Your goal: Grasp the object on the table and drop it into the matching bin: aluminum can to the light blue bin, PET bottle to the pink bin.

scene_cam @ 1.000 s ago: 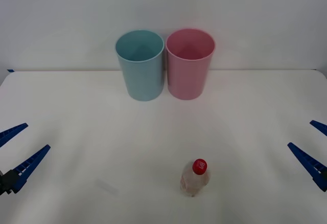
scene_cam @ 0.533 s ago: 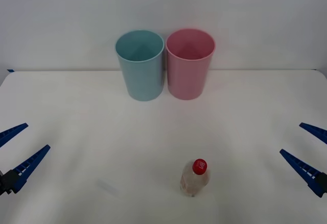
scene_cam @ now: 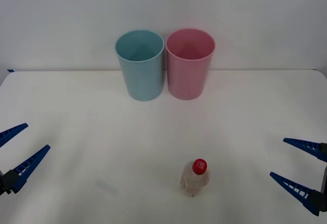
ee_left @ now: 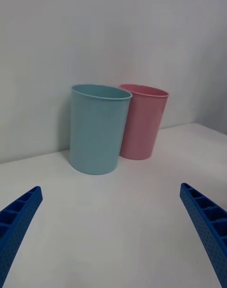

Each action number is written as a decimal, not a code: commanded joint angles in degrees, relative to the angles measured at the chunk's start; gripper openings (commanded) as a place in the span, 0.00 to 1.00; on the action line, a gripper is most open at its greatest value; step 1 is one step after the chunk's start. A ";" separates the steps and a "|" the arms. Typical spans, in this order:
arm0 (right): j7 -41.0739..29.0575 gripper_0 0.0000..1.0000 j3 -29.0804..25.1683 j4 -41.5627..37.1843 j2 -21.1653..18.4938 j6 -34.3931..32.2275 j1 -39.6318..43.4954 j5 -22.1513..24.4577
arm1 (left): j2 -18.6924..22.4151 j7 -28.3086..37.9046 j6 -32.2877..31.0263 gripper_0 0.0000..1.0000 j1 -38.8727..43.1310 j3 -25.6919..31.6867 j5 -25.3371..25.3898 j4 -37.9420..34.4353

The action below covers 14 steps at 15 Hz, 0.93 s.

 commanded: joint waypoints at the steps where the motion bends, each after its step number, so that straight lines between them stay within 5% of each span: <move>1: 1.95 1.00 2.53 1.66 -2.12 -1.41 -0.90 0.01 | 0.00 0.00 0.00 1.00 0.00 0.00 0.00 0.00; 14: 13.28 1.00 18.26 14.58 -3.18 -5.19 -11.62 2.29 | 0.00 0.00 0.00 1.00 0.00 0.00 0.00 0.00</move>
